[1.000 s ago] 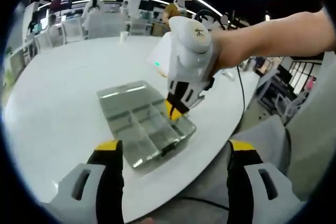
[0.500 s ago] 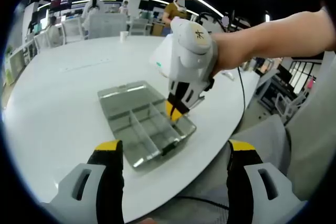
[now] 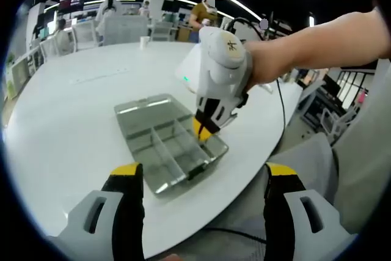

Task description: Insert the divider into the dual guide fixture by aligning both edges with the guide slots and pushing it downward to the bottom, including one-sided entry, uneven engagement, binding, and posture correction.

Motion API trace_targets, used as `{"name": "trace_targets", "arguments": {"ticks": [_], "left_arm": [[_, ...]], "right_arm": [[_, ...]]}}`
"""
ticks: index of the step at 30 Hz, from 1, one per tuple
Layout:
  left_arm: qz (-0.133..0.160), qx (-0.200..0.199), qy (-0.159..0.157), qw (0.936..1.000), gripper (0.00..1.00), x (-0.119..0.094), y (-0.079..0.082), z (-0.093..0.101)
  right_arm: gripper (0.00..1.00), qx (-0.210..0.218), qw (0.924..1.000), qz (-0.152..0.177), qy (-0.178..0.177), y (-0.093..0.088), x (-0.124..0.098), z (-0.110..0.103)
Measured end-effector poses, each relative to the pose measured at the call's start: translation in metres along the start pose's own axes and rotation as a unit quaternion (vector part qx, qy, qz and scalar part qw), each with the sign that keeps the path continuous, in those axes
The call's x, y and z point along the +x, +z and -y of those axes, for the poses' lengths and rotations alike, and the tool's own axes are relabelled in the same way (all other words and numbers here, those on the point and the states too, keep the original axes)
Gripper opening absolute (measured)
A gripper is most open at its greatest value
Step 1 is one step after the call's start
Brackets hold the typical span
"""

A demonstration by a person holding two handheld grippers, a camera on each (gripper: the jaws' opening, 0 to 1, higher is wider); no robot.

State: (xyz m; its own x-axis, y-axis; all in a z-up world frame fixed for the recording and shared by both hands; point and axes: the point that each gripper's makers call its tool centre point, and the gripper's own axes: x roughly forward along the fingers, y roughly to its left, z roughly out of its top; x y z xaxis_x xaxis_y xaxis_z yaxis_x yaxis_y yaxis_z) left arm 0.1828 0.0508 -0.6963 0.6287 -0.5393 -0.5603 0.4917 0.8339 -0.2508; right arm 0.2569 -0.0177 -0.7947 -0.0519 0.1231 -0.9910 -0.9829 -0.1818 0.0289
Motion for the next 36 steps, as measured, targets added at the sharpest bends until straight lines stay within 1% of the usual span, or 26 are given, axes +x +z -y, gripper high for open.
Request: {"name": "trace_targets", "arguments": {"ticks": [7, 9, 12, 15, 16, 18, 20, 21, 22, 23, 24, 28, 32, 36], "left_arm": [[-0.003, 0.005, -0.002, 1.0000, 0.79, -0.001, -0.001, 0.002], [-0.002, 0.005, -0.001, 1.0000, 0.79, -0.002, 0.000, 0.002], [-0.002, 0.004, 0.000, 1.0000, 0.79, -0.002, 0.000, 0.001], [-0.003, 0.004, 0.000, 1.0000, 0.79, -0.003, -0.002, 0.002], [-0.004, 0.004, 0.000, 1.0000, 0.79, -0.003, -0.003, 0.002], [-0.003, 0.003, 0.001, 1.0000, 0.79, -0.004, -0.003, 0.002], [-0.002, 0.001, 0.001, 1.0000, 0.79, -0.004, -0.002, 0.002], [-0.002, 0.001, 0.001, 1.0000, 0.79, -0.004, -0.002, 0.002], [-0.003, 0.001, 0.001, 1.0000, 0.79, -0.004, -0.002, 0.002], [-0.003, 0.002, 0.001, 1.0000, 0.79, -0.004, -0.003, 0.002], [-0.003, 0.001, 0.001, 1.0000, 0.79, -0.004, -0.003, 0.002], [-0.006, 0.003, -0.001, 1.0000, 0.79, -0.004, -0.003, 0.003], [-0.005, 0.005, -0.001, 1.0000, 0.79, -0.005, -0.001, 0.003], [-0.006, 0.006, -0.001, 1.0000, 0.79, -0.005, -0.001, 0.003]], "right_arm": [[0.00, -0.001, 1.0000, 0.007, -0.005, 0.000, 0.001, -0.001], [0.00, -0.009, 0.9999, 0.009, -0.008, -0.001, 0.001, -0.002], [0.00, -0.007, 0.9998, 0.011, -0.014, -0.001, 0.002, -0.002], [0.00, -0.006, 0.9998, 0.008, -0.018, -0.005, 0.006, -0.002], [0.00, -0.012, 0.9997, 0.010, -0.019, -0.006, 0.007, -0.001], [0.00, -0.003, 0.9997, 0.018, -0.017, -0.006, 0.007, -0.001], [0.00, -0.010, 0.9995, 0.022, -0.018, -0.006, 0.008, -0.001], [0.01, -0.011, 0.9995, 0.023, -0.017, -0.006, 0.008, -0.002], [0.03, -0.012, 0.9995, 0.021, -0.018, -0.008, 0.009, -0.002], [0.06, -0.008, 0.9993, 0.029, -0.021, -0.006, 0.010, -0.001], [0.08, -0.006, 0.9994, 0.027, -0.022, -0.007, 0.011, 0.000], [0.12, -0.006, 0.9989, 0.036, -0.029, -0.004, 0.010, 0.001], [0.17, 0.001, 0.9986, 0.042, -0.032, -0.004, 0.009, 0.005], [0.24, 0.006, 0.9979, 0.055, -0.034, -0.002, 0.006, 0.007]]}}
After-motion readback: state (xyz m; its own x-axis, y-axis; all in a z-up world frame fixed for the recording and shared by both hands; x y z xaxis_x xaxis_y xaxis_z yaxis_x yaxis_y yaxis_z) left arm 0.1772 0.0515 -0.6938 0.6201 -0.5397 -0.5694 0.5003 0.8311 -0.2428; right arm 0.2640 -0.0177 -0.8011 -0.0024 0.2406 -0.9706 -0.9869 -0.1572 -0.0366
